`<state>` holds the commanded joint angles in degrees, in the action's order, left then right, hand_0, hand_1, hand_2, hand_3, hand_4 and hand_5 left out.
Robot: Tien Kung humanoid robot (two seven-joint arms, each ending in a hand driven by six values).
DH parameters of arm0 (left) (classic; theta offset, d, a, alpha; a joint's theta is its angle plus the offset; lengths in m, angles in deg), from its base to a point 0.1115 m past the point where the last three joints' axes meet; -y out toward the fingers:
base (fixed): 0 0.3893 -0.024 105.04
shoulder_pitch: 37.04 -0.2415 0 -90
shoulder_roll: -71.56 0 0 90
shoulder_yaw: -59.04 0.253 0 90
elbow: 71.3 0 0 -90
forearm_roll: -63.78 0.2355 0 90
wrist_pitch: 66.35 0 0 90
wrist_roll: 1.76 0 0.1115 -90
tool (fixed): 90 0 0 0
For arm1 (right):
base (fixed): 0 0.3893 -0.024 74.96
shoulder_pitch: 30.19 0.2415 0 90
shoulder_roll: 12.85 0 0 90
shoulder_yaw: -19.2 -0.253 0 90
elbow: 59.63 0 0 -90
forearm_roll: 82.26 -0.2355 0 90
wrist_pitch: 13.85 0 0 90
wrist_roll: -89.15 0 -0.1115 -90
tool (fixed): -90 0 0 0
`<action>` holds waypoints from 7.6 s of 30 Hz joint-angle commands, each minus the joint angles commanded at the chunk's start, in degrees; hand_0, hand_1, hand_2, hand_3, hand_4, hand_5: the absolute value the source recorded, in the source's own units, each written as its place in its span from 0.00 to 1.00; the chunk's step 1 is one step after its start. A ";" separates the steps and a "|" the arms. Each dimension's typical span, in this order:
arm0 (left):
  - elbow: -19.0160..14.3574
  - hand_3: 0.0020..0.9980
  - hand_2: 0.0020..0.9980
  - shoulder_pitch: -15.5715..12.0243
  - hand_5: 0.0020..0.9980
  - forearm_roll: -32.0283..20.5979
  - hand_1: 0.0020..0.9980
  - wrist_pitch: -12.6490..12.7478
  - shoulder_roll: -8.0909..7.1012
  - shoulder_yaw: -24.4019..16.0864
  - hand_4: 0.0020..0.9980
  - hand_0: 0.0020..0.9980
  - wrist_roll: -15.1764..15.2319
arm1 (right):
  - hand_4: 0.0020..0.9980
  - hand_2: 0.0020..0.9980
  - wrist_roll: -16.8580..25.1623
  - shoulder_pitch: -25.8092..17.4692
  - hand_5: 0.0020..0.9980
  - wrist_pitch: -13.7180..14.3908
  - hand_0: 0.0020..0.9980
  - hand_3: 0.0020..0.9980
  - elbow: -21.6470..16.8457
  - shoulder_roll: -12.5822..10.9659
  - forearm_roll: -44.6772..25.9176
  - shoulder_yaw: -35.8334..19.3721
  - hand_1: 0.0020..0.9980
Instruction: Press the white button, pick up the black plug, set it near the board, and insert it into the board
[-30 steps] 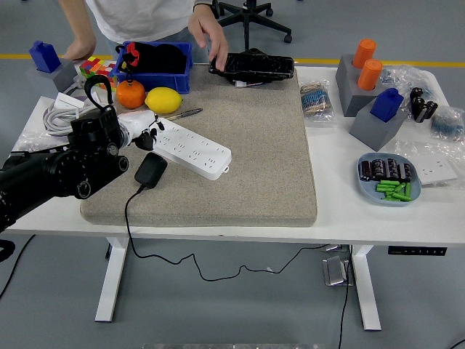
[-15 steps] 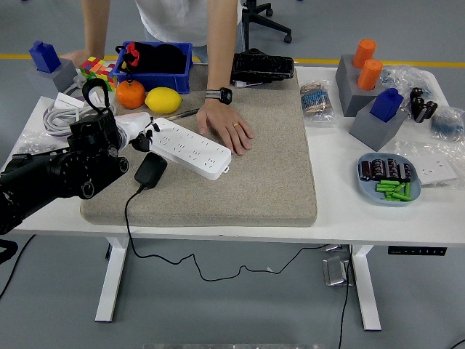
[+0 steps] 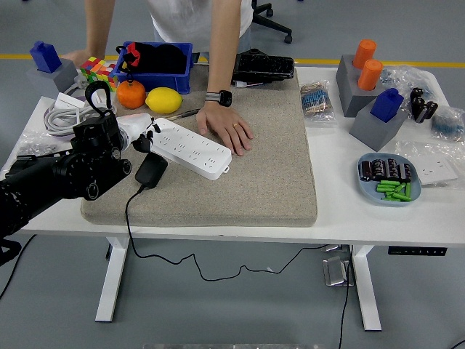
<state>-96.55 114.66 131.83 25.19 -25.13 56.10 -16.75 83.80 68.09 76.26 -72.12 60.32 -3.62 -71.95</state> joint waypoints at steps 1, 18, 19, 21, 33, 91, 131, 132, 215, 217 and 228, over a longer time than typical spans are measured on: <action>-0.19 0.78 0.16 0.05 0.00 0.35 0.00 0.07 -0.16 -0.51 0.00 0.04 0.07 | 0.69 0.56 0.01 -0.02 0.39 0.01 0.63 0.60 0.01 -0.01 0.03 -0.02 0.56; -12.56 0.77 0.16 -5.93 0.00 14.64 0.00 -1.26 -6.49 -26.05 0.00 0.04 -1.65 | 0.69 0.56 0.04 -0.75 0.39 0.10 0.63 0.60 -0.11 0.36 0.30 -0.40 0.56; -14.49 0.75 0.28 -7.07 0.00 15.39 0.09 -1.36 -7.23 -28.66 0.00 0.12 -1.59 | 0.69 0.56 0.04 -0.82 0.39 0.12 0.63 0.60 -0.09 0.40 0.40 -0.52 0.56; -17.71 0.75 0.28 -9.22 0.00 16.03 0.09 -1.45 -8.49 -32.77 0.00 0.12 -1.53 | 0.69 0.56 0.05 -0.95 0.39 0.16 0.63 0.60 -0.08 0.45 0.54 -0.67 0.56; -33.80 0.77 0.69 -23.52 0.39 20.07 0.74 6.70 -13.87 -46.95 0.91 0.62 5.51 | 0.69 0.56 0.09 -1.78 0.39 0.33 0.63 0.60 -0.31 0.88 0.68 -0.89 0.56; -37.67 0.77 0.63 -36.46 0.28 33.78 0.69 18.42 -5.64 -44.85 1.00 0.70 -10.59 | 0.69 0.56 0.10 -2.84 0.39 0.73 0.63 0.59 -0.76 1.86 0.36 0.60 0.56; -32.77 0.59 0.43 -33.67 0.00 37.77 0.36 22.14 -3.78 -41.18 0.73 0.27 -9.03 | 0.68 0.56 1.44 -2.77 0.39 1.57 0.62 0.59 -0.92 1.92 0.09 0.66 0.56; -32.78 0.59 0.43 -33.63 0.00 38.14 0.36 22.27 -3.76 -41.11 0.73 0.27 -8.99 | 0.68 0.56 1.53 -2.77 0.39 1.64 0.62 0.59 -0.92 1.93 0.06 0.67 0.56; -17.69 0.58 0.35 -19.92 0.00 32.72 0.30 23.29 0.64 -31.10 0.60 0.26 -3.68 | 0.66 0.55 1.75 -2.65 0.36 1.77 0.62 0.59 -0.89 1.74 -0.39 1.63 0.55; -17.30 0.58 0.35 -19.89 0.00 32.64 0.30 23.36 0.76 -30.92 0.60 0.26 -3.61 | 0.66 0.55 1.74 -2.65 0.36 1.75 0.62 0.59 -0.88 1.77 -0.38 1.54 0.55; -16.56 0.58 0.35 -19.66 0.00 32.91 0.31 23.45 1.05 -30.31 0.60 0.26 -3.44 | 0.66 0.55 1.76 -2.68 0.36 1.76 0.62 0.59 -0.90 1.76 -0.37 1.30 0.55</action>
<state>-113.11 95.00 164.74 48.64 -24.08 25.80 -20.19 85.56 65.40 78.03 -73.02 62.09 -3.99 -70.65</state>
